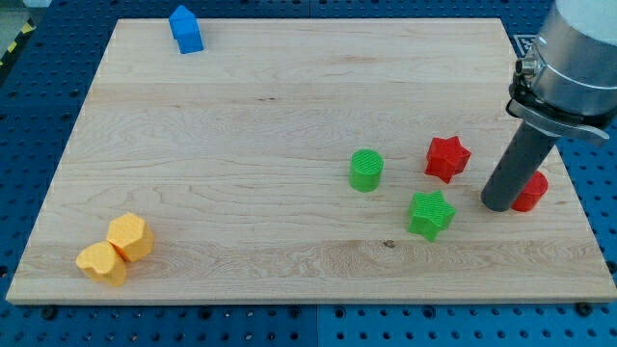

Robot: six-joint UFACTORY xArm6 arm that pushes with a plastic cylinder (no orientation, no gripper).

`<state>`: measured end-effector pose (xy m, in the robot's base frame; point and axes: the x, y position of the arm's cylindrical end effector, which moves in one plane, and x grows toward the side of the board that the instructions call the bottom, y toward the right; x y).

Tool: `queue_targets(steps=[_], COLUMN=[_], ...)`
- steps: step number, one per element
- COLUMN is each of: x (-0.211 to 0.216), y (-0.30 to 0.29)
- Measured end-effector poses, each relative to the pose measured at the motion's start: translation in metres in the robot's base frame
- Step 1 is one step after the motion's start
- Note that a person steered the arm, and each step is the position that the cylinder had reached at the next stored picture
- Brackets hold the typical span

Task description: Push the red star above the green circle

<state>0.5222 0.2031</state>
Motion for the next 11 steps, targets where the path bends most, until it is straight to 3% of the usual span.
queue_targets(steps=[3, 7, 8, 10, 11], x=[-0.031, -0.082, -0.079, -0.075, -0.031], y=[-0.006, -0.093, -0.070, 0.036, 0.094])
